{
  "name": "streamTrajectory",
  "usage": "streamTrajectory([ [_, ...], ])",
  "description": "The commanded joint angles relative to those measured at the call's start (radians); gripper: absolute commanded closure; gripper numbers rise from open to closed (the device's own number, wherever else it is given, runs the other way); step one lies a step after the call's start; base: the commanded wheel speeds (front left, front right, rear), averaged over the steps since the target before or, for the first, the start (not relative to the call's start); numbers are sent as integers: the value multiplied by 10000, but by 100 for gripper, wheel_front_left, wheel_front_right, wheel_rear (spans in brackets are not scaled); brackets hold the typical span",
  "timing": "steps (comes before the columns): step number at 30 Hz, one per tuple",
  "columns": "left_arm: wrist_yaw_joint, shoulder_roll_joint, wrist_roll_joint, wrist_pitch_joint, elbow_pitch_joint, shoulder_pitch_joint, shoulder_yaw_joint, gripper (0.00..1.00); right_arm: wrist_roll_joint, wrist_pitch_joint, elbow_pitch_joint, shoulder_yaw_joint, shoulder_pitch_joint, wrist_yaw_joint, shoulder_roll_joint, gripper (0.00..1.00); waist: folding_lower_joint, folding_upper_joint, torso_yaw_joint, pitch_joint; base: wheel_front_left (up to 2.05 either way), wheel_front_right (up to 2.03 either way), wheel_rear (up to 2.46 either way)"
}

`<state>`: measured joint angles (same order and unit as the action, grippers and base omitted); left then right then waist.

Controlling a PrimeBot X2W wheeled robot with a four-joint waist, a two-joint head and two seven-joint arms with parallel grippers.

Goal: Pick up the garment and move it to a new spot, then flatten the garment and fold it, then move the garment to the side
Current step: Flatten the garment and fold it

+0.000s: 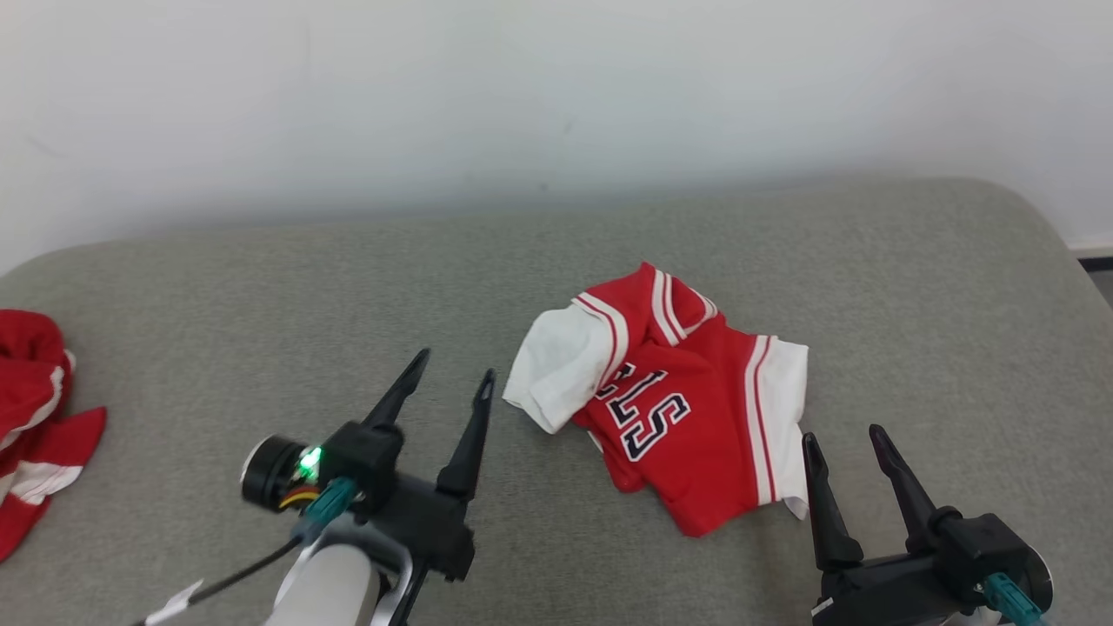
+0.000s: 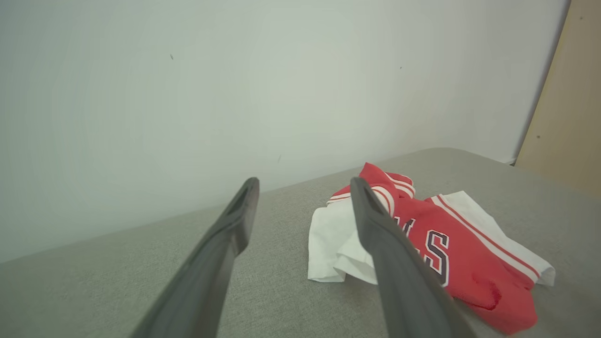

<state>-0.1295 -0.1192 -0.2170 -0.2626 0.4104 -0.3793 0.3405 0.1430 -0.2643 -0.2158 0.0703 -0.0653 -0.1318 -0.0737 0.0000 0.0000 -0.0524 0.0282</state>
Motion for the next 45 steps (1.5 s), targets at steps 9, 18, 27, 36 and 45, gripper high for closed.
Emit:
streamTrajectory([
  [9,3,-113,-706,13,2234,-2056,1656,0,156,-1,92,-98,-423,22,54,0,0,0,-1486,1054,0,0,0],
  [18,2,-43,-1298,18,4374,-2812,2322,0,162,-2,158,-218,-569,22,133,0,0,0,-2064,1457,0,0,0],
  [27,9,-174,-1618,-32,4443,-3457,1943,100,41,-2,271,-380,-540,22,167,0,0,0,-1696,1369,0,0,0],
  [36,91,-1813,-988,-33,2905,-5104,890,100,120,-2,130,-270,-360,22,204,0,0,0,-1165,905,0,0,0],
  [45,69,-3125,-491,429,1478,-7074,772,100,255,-2,-23,-245,-118,22,230,0,0,0,-1054,511,0,0,0],
])
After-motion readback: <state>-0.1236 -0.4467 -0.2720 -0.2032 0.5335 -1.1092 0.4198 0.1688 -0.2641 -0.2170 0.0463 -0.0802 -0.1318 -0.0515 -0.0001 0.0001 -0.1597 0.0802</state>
